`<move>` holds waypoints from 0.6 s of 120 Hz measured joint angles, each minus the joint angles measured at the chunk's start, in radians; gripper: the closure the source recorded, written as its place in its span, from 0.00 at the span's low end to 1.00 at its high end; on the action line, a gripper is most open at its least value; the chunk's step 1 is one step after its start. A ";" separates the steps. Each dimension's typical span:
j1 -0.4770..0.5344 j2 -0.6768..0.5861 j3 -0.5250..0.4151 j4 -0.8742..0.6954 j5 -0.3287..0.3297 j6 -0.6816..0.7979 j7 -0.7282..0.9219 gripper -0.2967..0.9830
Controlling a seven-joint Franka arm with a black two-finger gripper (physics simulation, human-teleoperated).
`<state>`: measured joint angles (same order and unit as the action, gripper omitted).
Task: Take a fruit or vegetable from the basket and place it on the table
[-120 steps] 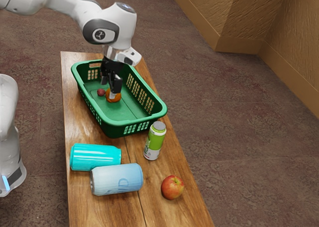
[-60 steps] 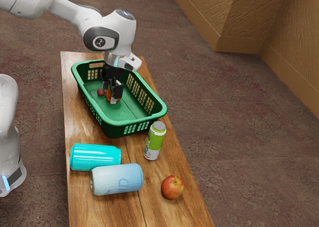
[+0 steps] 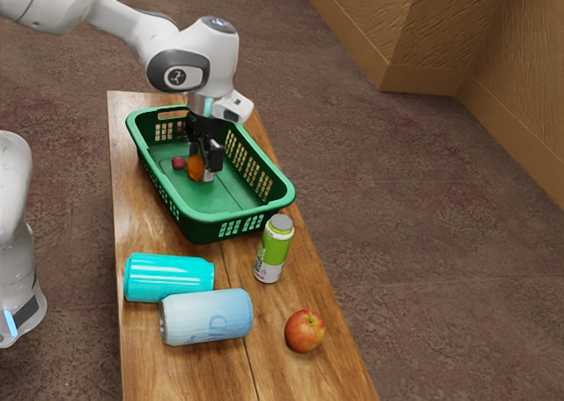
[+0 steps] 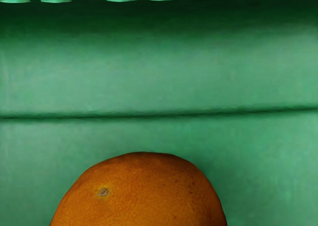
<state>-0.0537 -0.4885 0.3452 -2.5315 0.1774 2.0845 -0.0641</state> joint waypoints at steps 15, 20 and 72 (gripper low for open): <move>0.000 0.011 0.000 0.000 0.000 0.016 -0.002 0.23; 0.000 0.015 0.000 0.000 0.000 0.021 -0.003 0.23; 0.000 0.020 0.002 -0.015 0.001 0.039 -0.012 0.36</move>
<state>-0.0537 -0.4685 0.3467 -2.5468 0.1781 2.1237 -0.0765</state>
